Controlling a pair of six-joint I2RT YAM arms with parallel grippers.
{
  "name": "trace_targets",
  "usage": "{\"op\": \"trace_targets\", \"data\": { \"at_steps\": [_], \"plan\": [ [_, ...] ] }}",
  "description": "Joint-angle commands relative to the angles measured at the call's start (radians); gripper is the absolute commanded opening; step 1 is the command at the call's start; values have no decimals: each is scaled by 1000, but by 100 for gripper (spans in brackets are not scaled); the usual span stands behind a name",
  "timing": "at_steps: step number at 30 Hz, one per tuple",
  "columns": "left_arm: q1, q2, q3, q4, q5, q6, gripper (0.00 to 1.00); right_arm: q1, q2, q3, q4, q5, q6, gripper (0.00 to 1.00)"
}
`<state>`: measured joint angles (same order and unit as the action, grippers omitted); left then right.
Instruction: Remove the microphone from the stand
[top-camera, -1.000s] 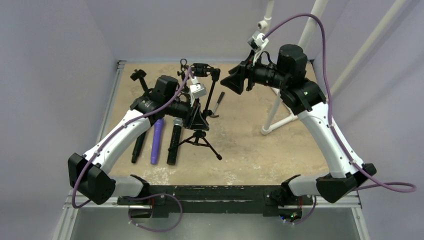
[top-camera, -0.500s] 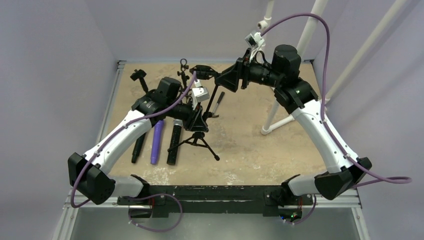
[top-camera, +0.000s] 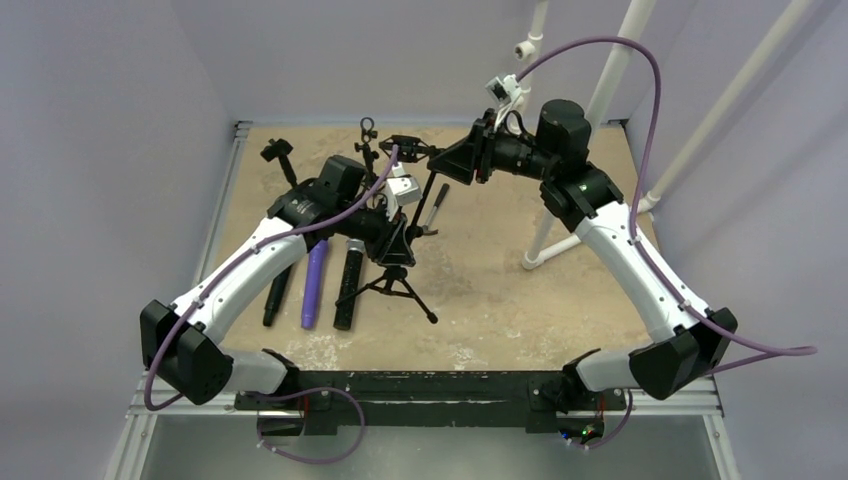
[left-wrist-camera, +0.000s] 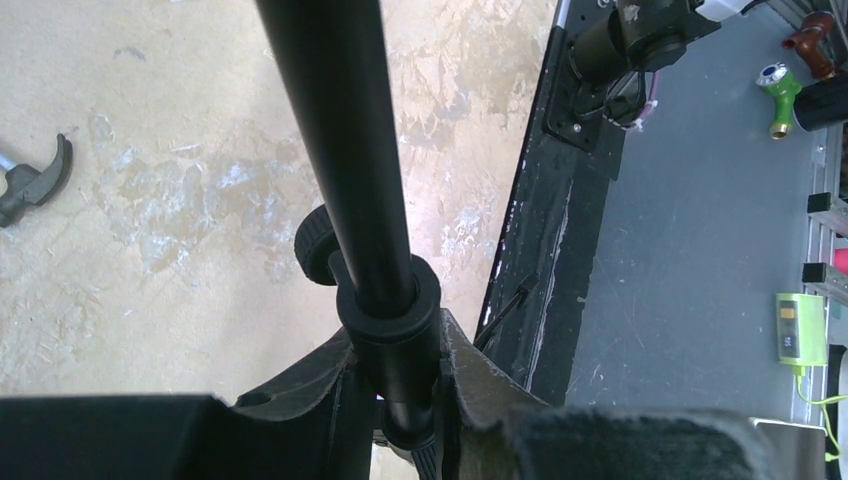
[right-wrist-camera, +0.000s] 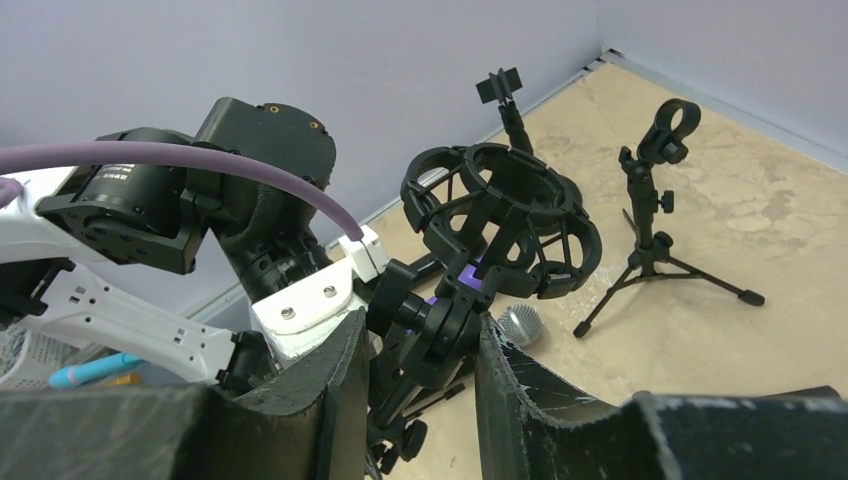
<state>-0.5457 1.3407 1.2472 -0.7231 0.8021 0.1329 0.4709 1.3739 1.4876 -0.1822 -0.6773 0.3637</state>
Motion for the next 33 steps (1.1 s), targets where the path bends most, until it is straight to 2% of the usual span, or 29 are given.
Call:
{"op": "trace_targets", "data": {
  "at_steps": [1, 10, 33],
  "plan": [
    [-10, -18, 80, 82, 32, 21, 0, 10, -8, -57, -10, 28, -17, 0],
    [-10, -4, 143, 69, -52, 14, 0, 46, -19, -180, -11, 124, -61, 0],
    [0, 58, 206, 98, -105, -30, 0, 69, -33, -311, 51, 119, -71, 0]
  ]
}}
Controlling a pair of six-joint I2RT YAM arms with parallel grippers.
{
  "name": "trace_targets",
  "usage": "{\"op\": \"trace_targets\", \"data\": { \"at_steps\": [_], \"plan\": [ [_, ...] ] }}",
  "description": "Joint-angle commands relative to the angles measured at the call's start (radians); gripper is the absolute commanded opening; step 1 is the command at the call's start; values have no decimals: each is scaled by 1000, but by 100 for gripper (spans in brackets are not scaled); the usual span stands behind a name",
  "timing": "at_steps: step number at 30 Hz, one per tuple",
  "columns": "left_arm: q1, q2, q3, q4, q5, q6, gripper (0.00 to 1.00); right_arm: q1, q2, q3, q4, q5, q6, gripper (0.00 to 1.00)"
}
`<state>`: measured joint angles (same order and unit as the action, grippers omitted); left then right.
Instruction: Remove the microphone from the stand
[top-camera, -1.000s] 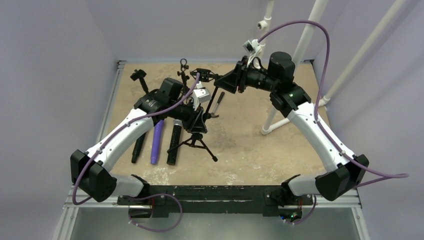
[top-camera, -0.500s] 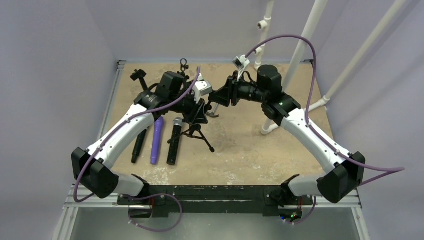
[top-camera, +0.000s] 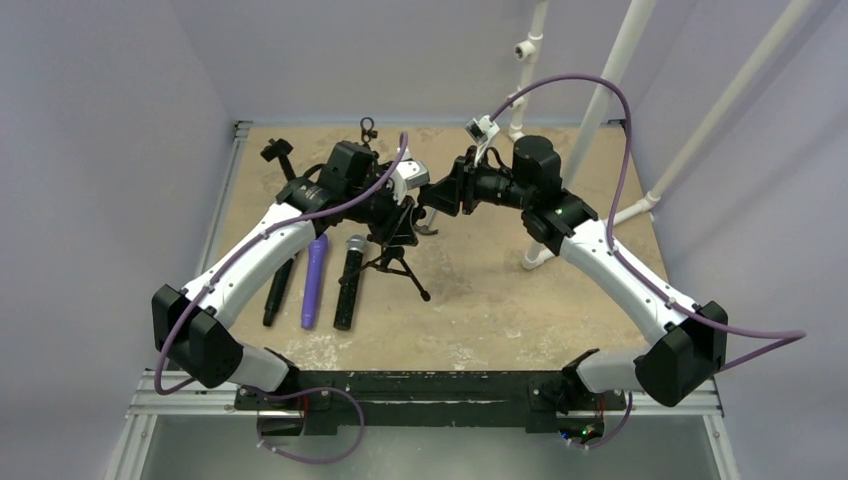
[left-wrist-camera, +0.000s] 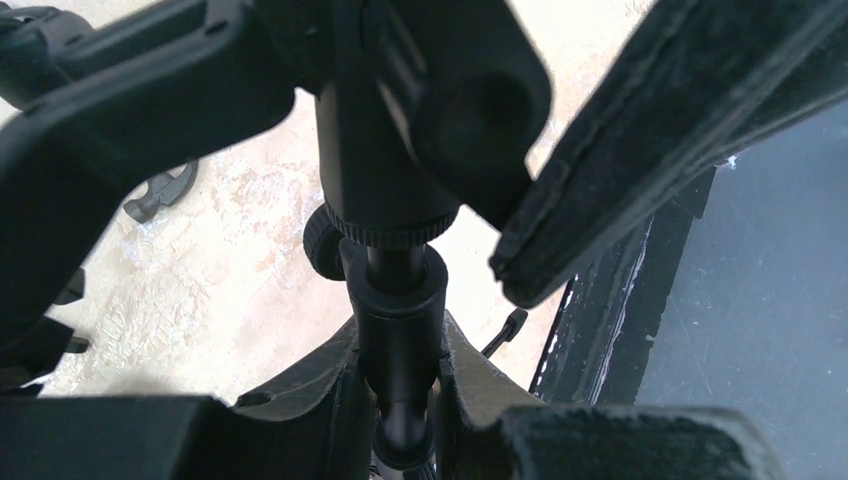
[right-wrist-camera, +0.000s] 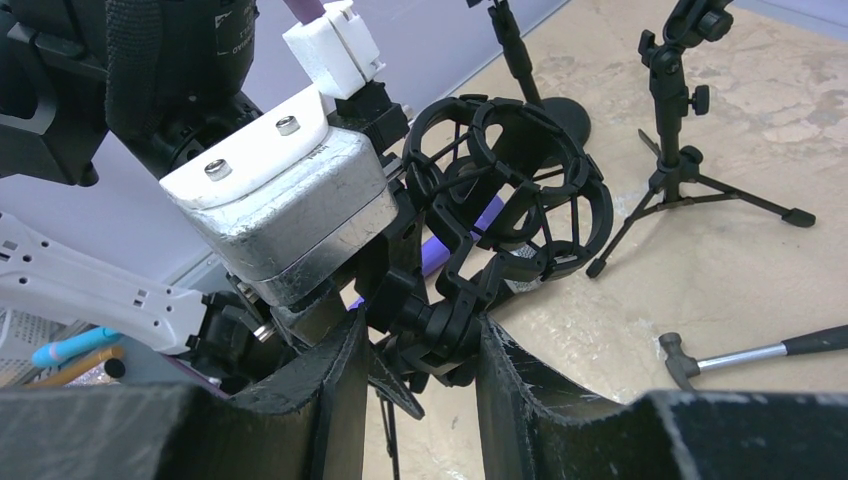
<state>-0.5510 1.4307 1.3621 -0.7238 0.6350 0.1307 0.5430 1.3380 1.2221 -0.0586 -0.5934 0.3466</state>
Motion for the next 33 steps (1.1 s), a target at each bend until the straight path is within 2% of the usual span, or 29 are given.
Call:
{"op": "trace_targets", "data": {
  "at_steps": [1, 5, 9, 12, 15, 22, 33],
  "plan": [
    [7, -32, 92, 100, 64, -33, 0, -2, 4, -48, -73, 35, -53, 0],
    [8, -38, 81, 102, 70, -26, 0, -2, 7, -26, -83, 36, -55, 8],
    [10, -58, 36, 118, 72, -7, 0, -12, -1, 18, -122, 36, -76, 28],
    [12, -76, 2, 133, 71, 8, 0, -28, -10, 45, -133, 7, -77, 47],
    [17, -88, -15, 141, 66, 15, 0, -37, -19, 83, -165, -33, -102, 56],
    [46, -96, -21, 190, 80, 2, 0, -45, -49, 167, -304, -61, -267, 72],
    [65, -92, -11, 380, 23, 2, 0, -90, -108, 141, -389, 32, -435, 78]
  ]
}}
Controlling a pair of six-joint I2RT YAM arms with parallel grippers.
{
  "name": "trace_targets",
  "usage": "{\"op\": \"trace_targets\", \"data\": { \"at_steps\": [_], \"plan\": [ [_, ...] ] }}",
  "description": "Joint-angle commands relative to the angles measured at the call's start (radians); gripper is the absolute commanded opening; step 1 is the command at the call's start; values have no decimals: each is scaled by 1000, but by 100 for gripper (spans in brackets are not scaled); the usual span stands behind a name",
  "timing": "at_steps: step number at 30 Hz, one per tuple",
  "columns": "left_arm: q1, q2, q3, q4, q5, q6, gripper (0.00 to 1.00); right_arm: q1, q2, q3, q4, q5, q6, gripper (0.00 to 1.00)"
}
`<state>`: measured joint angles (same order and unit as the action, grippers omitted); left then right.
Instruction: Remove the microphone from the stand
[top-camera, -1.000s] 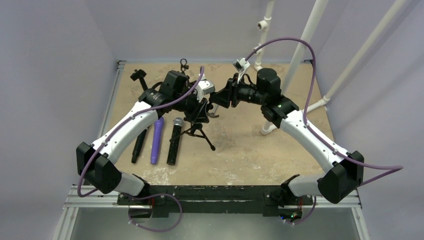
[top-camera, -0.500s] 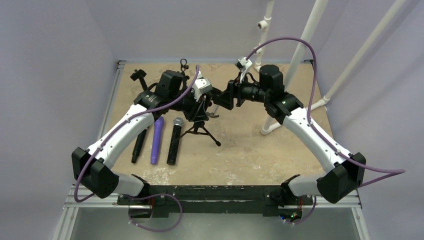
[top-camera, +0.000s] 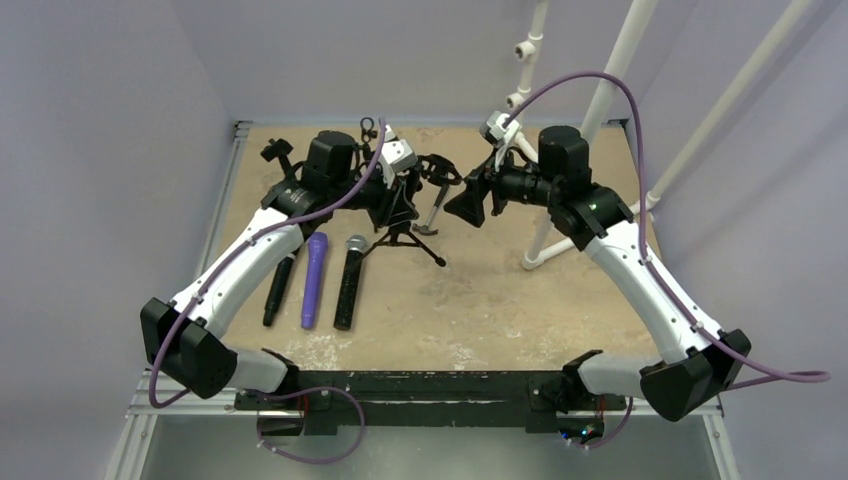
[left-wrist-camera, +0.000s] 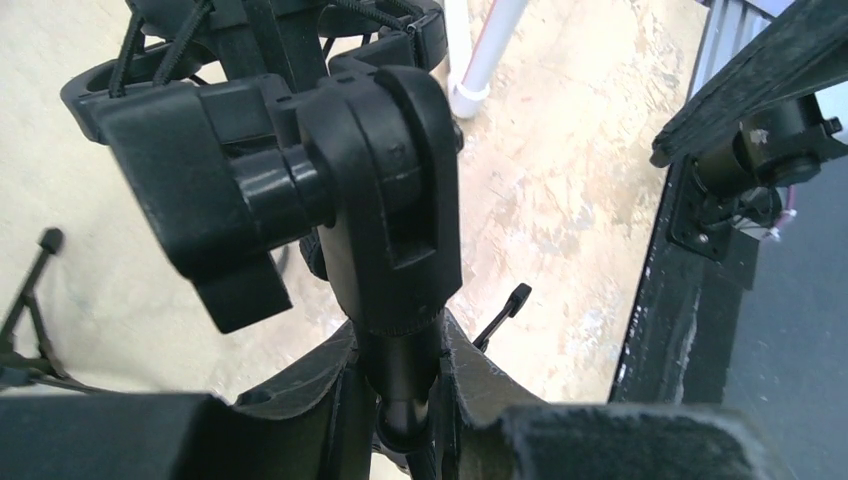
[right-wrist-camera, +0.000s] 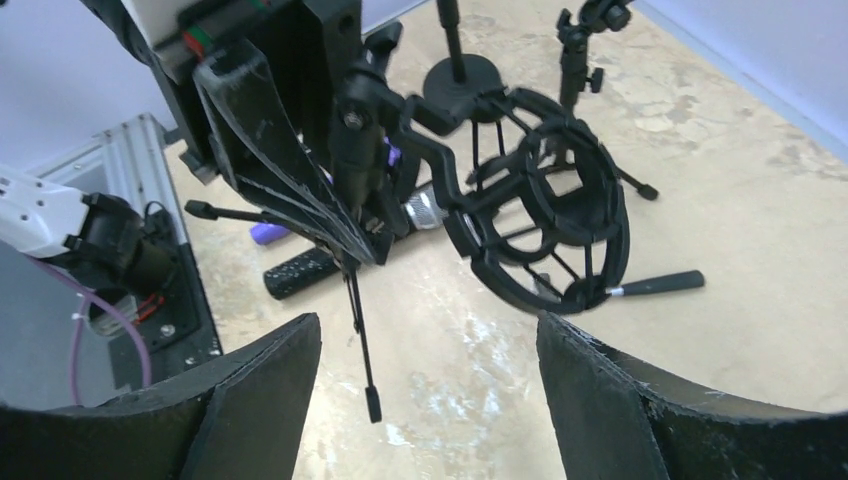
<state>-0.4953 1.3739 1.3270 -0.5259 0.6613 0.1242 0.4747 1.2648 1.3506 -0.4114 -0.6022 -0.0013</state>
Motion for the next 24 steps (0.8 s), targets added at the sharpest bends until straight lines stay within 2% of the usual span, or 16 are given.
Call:
{"op": "trace_targets", "data": {
  "at_steps": [1, 9, 16, 24],
  "plan": [
    [11, -24, 29, 204, -11, 10, 0, -25, -39, 9, -42, 41, -97, 78],
    [19, 133, 83, 455, -72, -32, 0, -66, -93, -38, -93, -3, -181, 80],
    [25, 374, 193, 691, -40, -90, 0, -82, -132, -62, -224, -73, -339, 80],
    [28, 598, 346, 823, -36, -145, 0, -102, -125, -95, -289, -174, -427, 80]
  ]
}}
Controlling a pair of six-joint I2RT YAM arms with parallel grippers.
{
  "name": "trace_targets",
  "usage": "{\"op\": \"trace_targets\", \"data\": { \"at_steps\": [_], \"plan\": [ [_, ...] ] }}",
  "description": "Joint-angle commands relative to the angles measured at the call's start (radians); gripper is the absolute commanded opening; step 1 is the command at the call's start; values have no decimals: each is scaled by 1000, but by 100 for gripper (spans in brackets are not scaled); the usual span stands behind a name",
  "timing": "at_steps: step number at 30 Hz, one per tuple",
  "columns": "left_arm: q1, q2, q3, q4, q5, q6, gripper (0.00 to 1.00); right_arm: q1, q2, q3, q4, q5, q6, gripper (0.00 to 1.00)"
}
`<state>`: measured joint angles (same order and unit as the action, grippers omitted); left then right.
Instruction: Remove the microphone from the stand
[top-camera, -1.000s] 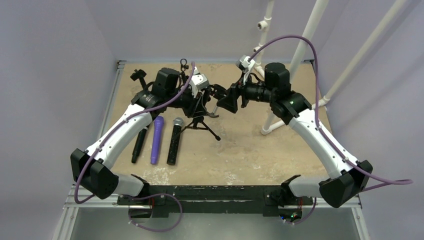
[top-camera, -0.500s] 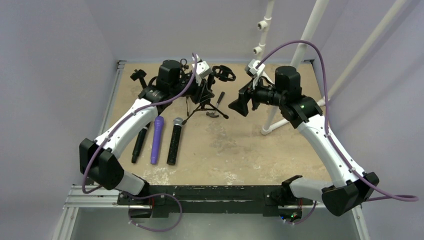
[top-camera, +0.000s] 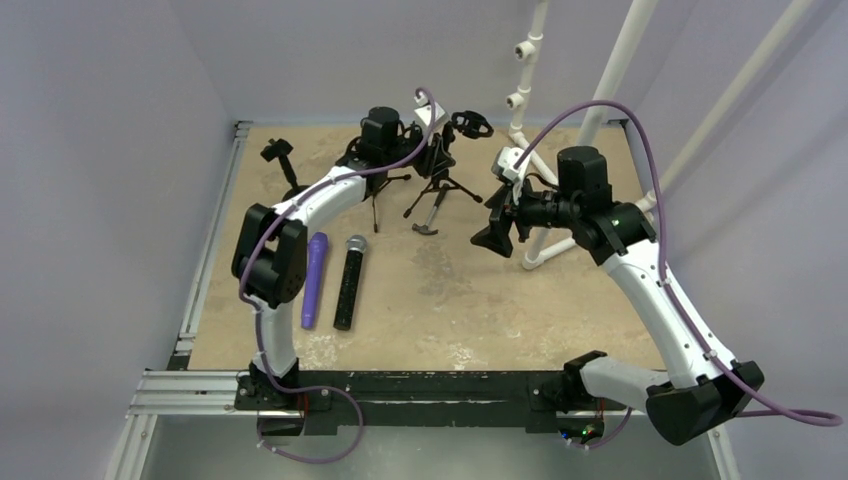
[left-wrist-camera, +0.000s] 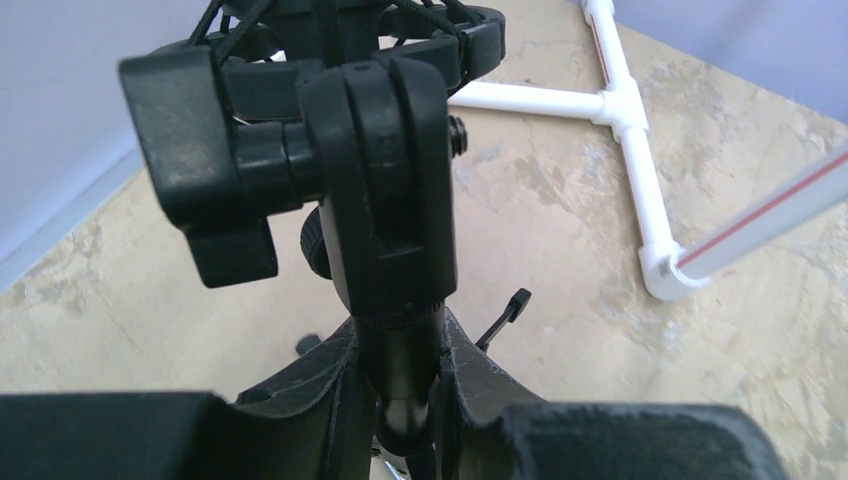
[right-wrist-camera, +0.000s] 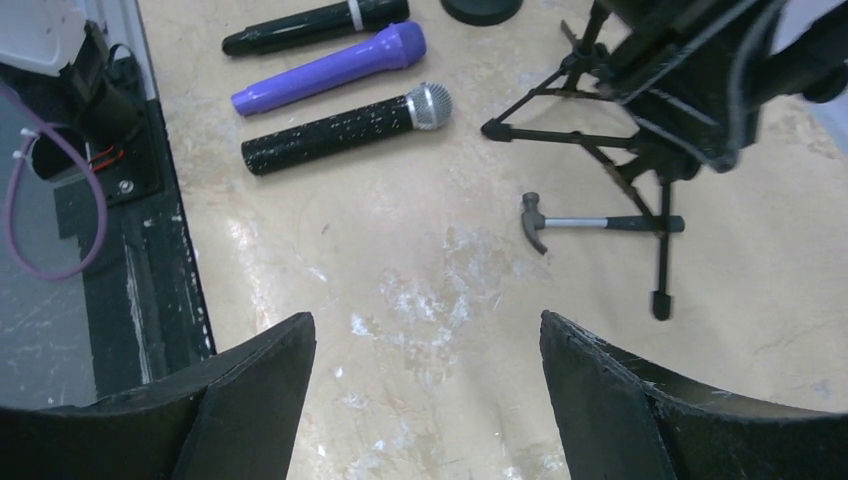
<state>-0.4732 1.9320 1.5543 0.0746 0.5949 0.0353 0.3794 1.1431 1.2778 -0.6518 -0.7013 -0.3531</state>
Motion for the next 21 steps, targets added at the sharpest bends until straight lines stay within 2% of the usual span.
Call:
{"op": "trace_targets", "data": {
  "at_steps": [1, 11, 16, 21],
  "plan": [
    [5, 65, 136, 241, 28, -64, 0, -9, -1, -26, -53, -79, -80, 80],
    [10, 268, 247, 344, -70, -117, 0, -16, 47, -22, -73, -99, -108, 80],
    [1, 337, 277, 360, -212, -194, 0, -16, 63, -30, -65, -102, -107, 80],
    [-33, 360, 299, 367, -345, -199, 0, -16, 74, -40, -61, -101, -107, 80]
  ]
}}
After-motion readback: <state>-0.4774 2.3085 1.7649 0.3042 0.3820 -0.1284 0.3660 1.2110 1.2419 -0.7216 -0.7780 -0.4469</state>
